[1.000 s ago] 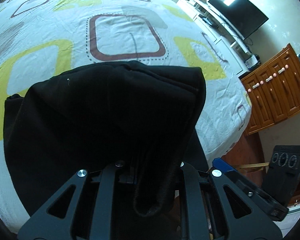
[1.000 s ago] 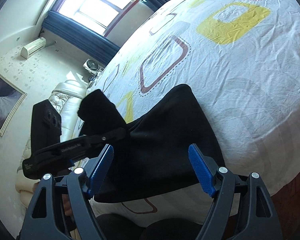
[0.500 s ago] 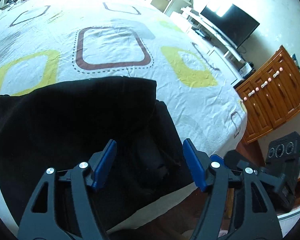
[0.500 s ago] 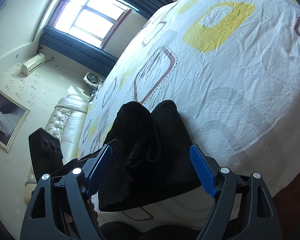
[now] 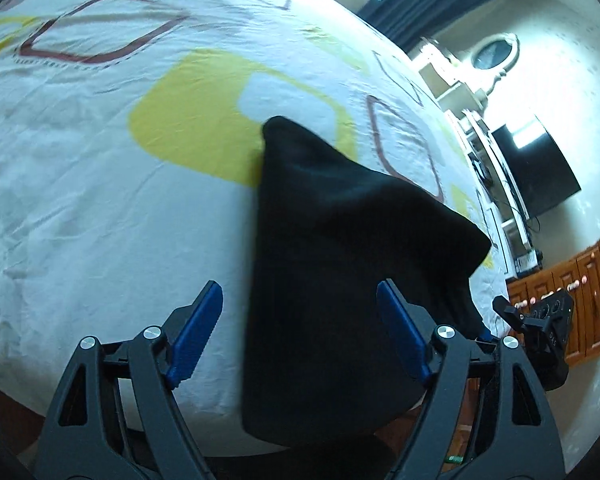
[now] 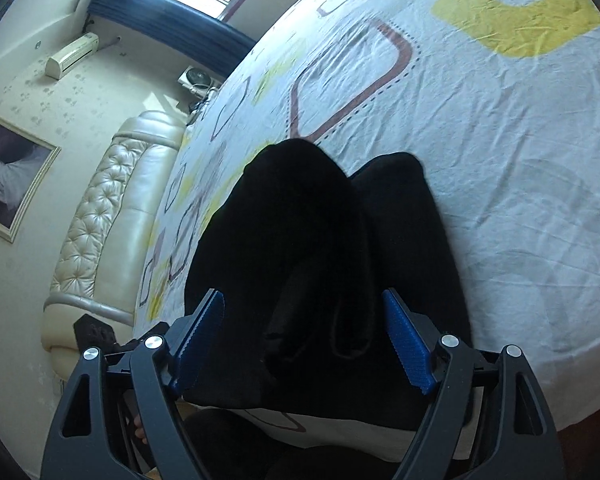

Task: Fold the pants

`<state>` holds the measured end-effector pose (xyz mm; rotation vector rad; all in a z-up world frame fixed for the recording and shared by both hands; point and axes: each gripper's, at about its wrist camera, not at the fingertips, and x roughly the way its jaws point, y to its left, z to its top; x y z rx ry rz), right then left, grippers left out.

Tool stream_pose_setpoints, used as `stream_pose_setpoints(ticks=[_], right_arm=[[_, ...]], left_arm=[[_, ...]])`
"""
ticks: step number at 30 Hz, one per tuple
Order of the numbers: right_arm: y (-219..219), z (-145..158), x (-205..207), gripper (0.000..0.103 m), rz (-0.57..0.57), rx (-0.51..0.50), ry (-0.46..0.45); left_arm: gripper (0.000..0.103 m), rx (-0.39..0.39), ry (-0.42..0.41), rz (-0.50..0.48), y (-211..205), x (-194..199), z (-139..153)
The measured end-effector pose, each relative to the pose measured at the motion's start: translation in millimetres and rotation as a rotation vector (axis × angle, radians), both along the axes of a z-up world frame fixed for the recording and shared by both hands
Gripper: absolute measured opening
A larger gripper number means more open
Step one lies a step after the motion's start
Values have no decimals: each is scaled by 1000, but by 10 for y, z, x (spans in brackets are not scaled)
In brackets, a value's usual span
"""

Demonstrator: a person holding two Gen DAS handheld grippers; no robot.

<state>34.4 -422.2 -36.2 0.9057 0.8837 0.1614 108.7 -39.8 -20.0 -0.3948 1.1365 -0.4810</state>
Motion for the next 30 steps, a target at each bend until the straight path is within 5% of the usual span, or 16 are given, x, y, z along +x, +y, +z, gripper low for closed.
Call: stream_pose_setpoints(ticks=[1, 2, 4, 13, 18, 22, 24, 25, 30], right_arm=[[41, -43, 65, 78, 22, 10, 13], [85, -78, 120, 64, 33, 5, 29], [148, -151, 198, 20, 57, -4, 65], [-55, 137, -112, 12, 61, 23, -27], [-284, -210, -299, 12, -2, -9, 68], [-356, -212, -356, 25, -15, 24, 30], [-441, -116, -389, 49, -23, 26, 4], [-489, -70, -416, 77, -38, 21, -13], [-591, -257, -447, 83, -30, 99, 11]], left_arm=[[79, -8, 18, 17, 82, 13, -48], [79, -16, 29, 26, 151, 9, -93], [79, -26, 48, 27, 167, 20, -150], [80, -126, 110, -14, 111, -40, -238], [84, -131, 97, -55, -41, -83, -271], [84, -128, 135, -69, -111, -83, -397], [85, -140, 131, -70, -110, -68, -419], [85, -149, 130, -70, -100, -70, -429], [88, -221, 139, -70, -32, -116, -476]])
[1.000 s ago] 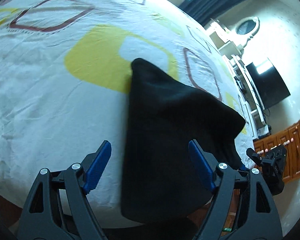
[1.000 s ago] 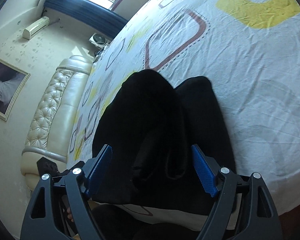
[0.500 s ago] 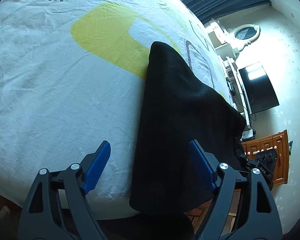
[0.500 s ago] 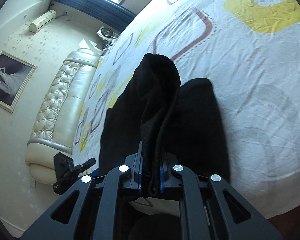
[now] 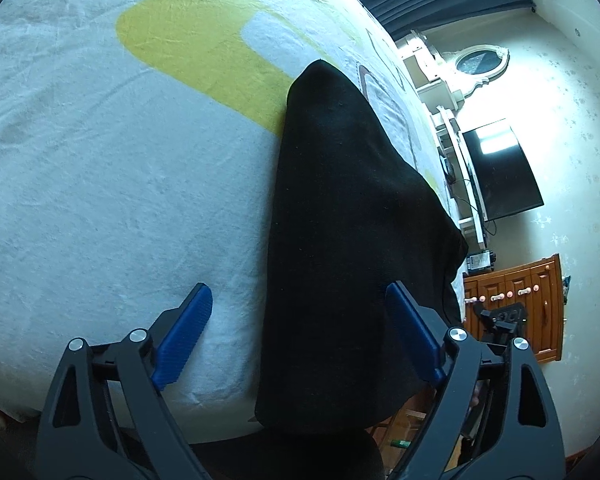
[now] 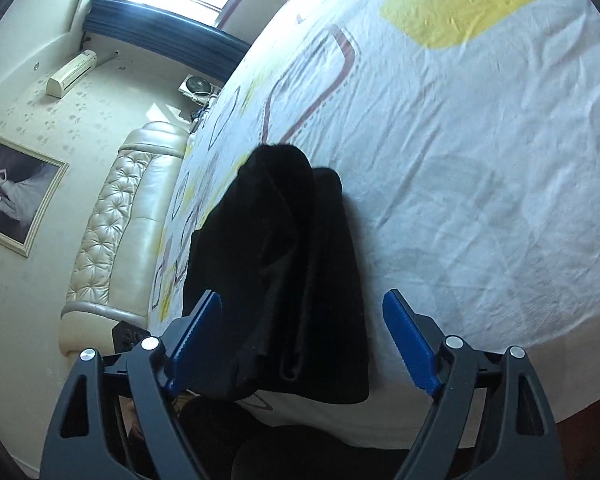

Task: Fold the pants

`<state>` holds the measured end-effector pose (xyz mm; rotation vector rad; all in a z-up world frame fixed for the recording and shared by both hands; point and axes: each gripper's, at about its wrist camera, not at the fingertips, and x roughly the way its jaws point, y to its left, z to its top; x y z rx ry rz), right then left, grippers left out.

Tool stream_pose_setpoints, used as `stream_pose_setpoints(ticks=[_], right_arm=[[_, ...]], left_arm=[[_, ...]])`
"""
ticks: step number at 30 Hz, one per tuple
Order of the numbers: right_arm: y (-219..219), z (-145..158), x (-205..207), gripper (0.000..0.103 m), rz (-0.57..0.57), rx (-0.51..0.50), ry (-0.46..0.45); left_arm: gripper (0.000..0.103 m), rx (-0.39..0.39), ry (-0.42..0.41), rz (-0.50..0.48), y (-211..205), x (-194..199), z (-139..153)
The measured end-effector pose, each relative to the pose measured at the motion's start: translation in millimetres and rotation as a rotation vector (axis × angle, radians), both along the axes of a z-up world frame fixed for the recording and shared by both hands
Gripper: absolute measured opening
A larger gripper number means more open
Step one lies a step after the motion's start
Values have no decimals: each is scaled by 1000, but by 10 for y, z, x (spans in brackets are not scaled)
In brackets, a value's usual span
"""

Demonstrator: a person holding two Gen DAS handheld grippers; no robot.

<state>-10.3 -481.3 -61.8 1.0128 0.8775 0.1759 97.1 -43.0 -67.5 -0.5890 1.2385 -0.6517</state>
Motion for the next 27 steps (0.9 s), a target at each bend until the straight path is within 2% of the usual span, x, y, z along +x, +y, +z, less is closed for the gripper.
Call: stream_pose_setpoints(ticks=[3, 7, 9, 12, 14, 16, 23, 27], right_arm=[[85, -197, -8, 83, 31, 73, 16], [206, -318, -24, 83, 64, 162, -19], [266, -302, -11, 82, 86, 139, -27], [276, -292, 4, 73, 82, 111, -21], [250, -318, -8, 53, 81, 101, -8], [224, -352, -31, 47, 80, 116, -22], [312, -246, 61, 45, 73, 99, -38], [375, -234, 106, 45, 87, 99, -48]], left_arm=[[88, -69, 43, -31, -27, -58, -31], [88, -71, 31, -94, -145, -112, -56], [88, -76, 29, -80, -144, -109, -89], [86, -84, 34, -56, -136, -90, -100], [61, -35, 11, -81, -203, -104, -90], [56, 8, -19, -90, -245, -124, -68], [39, 26, -46, -60, -214, -124, 32], [37, 42, -74, -61, -157, -93, 117]])
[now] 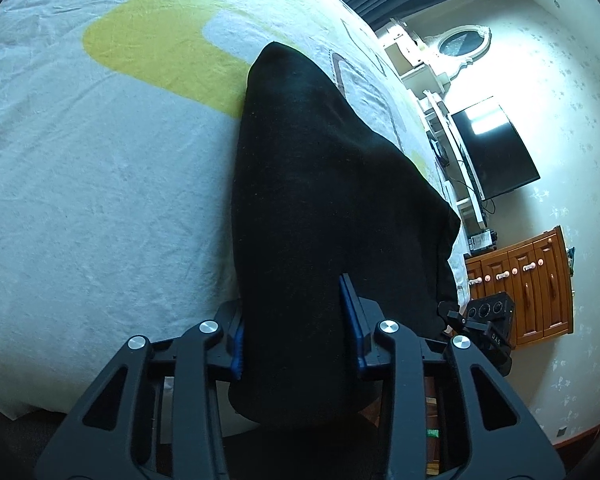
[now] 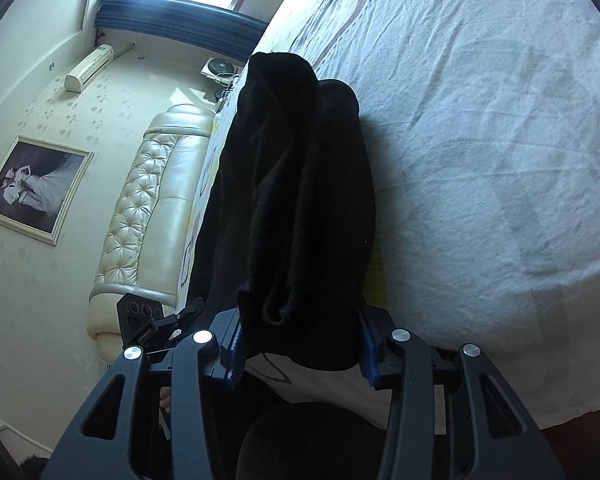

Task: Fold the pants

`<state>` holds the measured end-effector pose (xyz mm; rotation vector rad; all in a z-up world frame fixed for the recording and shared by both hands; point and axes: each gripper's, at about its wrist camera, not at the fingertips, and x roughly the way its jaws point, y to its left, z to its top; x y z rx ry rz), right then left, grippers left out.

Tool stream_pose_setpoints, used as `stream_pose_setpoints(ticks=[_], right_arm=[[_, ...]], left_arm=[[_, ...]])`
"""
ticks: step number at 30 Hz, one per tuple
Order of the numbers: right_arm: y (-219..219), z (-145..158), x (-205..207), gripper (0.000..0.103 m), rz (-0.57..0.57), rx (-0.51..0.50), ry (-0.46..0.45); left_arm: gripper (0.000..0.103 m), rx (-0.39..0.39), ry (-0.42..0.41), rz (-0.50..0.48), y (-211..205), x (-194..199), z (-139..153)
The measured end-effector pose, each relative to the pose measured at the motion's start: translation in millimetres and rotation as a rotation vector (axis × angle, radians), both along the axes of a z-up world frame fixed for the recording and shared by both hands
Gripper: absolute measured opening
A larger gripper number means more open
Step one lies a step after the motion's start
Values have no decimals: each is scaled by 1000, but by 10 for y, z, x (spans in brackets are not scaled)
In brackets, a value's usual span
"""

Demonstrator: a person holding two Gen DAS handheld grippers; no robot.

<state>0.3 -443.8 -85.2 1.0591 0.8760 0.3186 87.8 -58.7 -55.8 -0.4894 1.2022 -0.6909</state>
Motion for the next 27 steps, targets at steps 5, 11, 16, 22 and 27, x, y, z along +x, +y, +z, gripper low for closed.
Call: stream_pose_setpoints(ticks=[5, 11, 16, 22, 27], right_arm=[[105, -34, 80, 45, 29, 12, -5], [372, -51, 308, 45, 102, 27, -7], [643, -43, 473, 45, 171, 18, -12], [538, 72, 439, 66, 207, -15, -35], [235, 151, 466, 80, 131, -6, -92]], left_arm=[[36, 22, -15, 32, 167, 27, 61], [36, 42, -3, 83, 506, 52, 107], [37, 42, 8, 105, 822, 67, 96], [62, 1, 39, 68, 1037, 66, 19], [78, -22, -50, 54, 1220, 156, 189]])
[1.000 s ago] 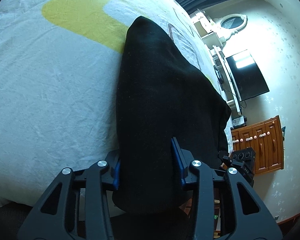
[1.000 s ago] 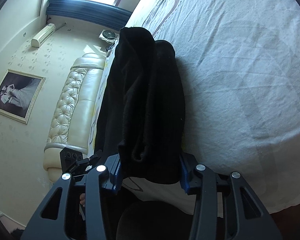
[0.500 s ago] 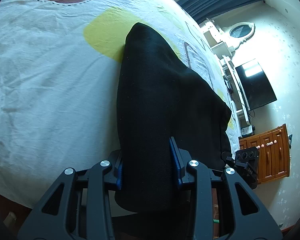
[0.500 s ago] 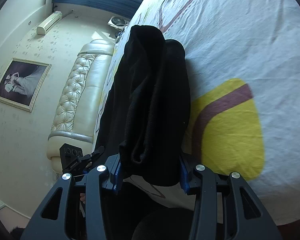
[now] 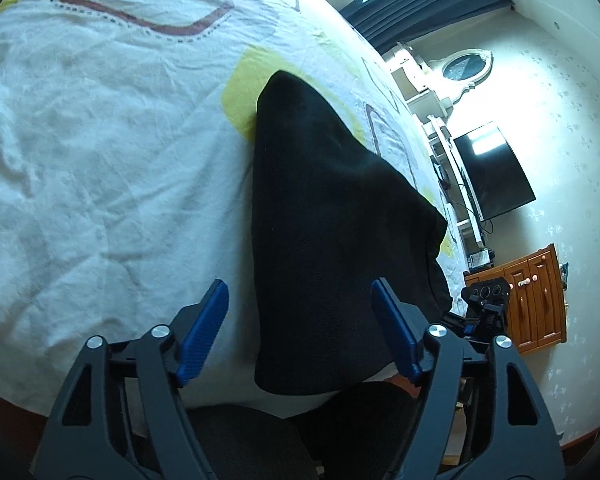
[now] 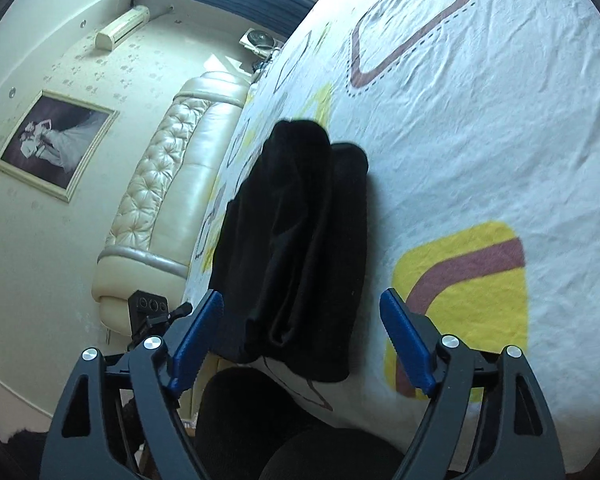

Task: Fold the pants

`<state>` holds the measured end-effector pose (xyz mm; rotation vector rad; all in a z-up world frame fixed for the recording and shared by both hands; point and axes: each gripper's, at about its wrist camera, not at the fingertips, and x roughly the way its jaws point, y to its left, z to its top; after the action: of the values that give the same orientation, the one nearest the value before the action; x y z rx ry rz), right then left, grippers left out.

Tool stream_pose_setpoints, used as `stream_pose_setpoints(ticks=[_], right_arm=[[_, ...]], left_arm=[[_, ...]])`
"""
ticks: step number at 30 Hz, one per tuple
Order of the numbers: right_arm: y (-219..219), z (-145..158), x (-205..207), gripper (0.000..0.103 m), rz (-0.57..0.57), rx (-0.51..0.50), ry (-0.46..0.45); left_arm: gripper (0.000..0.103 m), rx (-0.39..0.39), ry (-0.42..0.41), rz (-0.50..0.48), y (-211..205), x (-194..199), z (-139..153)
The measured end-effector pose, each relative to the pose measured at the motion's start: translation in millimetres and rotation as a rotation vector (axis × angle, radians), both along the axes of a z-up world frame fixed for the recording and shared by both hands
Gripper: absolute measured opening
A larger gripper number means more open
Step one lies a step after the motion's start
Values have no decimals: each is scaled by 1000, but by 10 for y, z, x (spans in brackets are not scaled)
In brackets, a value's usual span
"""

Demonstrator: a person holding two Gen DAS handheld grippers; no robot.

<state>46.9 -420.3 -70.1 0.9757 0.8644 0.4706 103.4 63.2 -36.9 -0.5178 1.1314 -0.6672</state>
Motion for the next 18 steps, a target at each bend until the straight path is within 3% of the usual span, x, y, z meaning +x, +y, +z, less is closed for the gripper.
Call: stream_pose_setpoints(ticks=[3, 10, 18], right_arm=[[-48, -71, 240, 80, -16, 59, 3], [92, -109, 863, 81, 6, 31, 24], [80, -164, 985, 81, -13, 52, 28]], left_arm=[[79, -22, 6, 4, -53, 214, -39], [79, -42, 28, 13, -361, 775, -213], [80, -67, 45, -15, -611, 1183, -291]])
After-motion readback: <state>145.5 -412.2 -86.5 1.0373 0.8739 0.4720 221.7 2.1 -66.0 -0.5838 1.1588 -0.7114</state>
